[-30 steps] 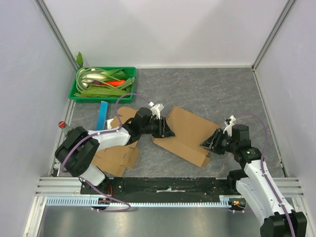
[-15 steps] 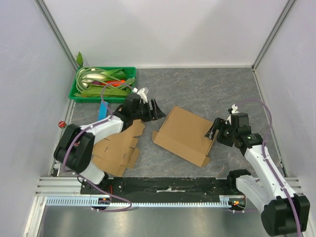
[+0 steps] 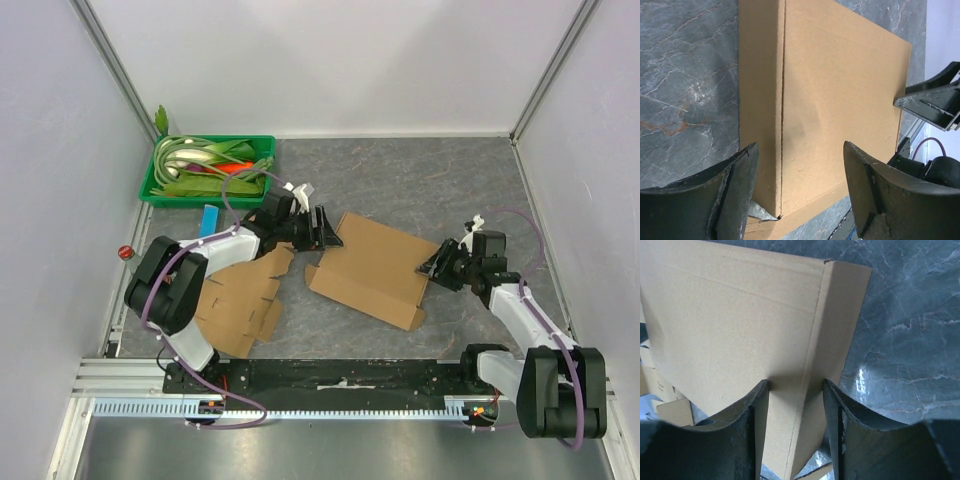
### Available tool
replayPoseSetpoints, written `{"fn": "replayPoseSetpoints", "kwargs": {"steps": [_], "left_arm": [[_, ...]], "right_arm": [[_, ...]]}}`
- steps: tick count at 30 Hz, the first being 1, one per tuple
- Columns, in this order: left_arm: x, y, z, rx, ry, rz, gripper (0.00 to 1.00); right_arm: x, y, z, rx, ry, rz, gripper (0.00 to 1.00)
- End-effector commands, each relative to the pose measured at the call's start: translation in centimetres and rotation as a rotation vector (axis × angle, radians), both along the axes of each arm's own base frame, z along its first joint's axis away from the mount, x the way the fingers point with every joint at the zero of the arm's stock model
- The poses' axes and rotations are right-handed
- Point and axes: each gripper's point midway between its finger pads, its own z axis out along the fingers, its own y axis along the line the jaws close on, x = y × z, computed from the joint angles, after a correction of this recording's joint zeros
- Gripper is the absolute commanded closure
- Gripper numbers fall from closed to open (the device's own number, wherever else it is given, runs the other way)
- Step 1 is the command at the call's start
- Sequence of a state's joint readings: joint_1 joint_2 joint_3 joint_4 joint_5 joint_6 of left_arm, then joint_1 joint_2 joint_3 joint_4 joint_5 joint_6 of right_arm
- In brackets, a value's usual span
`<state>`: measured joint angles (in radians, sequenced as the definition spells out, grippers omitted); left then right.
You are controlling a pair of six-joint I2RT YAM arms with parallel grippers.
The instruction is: Fold the paper box
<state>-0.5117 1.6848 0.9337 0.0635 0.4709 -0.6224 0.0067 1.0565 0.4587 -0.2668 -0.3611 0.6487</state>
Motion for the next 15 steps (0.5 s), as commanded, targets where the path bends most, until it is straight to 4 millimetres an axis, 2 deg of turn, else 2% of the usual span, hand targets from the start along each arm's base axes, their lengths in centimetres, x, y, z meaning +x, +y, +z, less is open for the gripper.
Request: {"fn": "replayPoseSetpoints", "kwargs": {"steps": [1,4,6,7,8,9,10,11,13,15], "left_arm": [[-0.2,-1.1,0.9,-0.055,-0.011,-0.070,0.25],[-0.5,-0.9,0.5,-0.054,-0.009,-0.067,0.25],[-0.8,-1.1,0.3,-0.063,0.014,-0.071,0.26],[-0.9,-1.2,0.5,-0.079,0.015,-0.077,0.28],[-1.1,-1.4,0.7,-0.095,0.017,-0.085,0.28],[-1.3,-1.3,0.6,-0.103,0.028,-0.076,0.28],[-1.2,-1.4,1.0,-0.111,0.020,-0.076,0.28],[-1.4,-1.4,1.2,-0.114,0.023,-0.080,0.28],[-1.6,-1.1,1.7,-0.104,0.009,-0.083,0.27],[-1.6,-0.4,1.8,-0.080,-0.018,-0.063,0.25]], "right_arm": [[-0.1,-0.2,-2.2,0.061,0.021,-0.001,0.51],[0.8,0.3,-3.0,0.096,0.027,0.023,0.51],[2.6,0.5,-2.2,0.115,-0.002,0.033,0.51],[3.3,0.5,-2.9,0.117,0.012,0.038,0.50],[5.0,0.6,-1.8,0.123,-0.015,0.054,0.50],[5.6,0.8,-1.8,0.136,-0.004,0.070,0.49],[5.8,1.0,-2.8,0.149,0.039,0.083,0.48],[6.8,1.4,-1.9,0.168,0.018,0.108,0.48],[6.6,1.3,-2.3,0.142,0.047,0.136,0.45],[6.0,0.2,-2.6,0.070,0.070,0.128,0.41]]}}
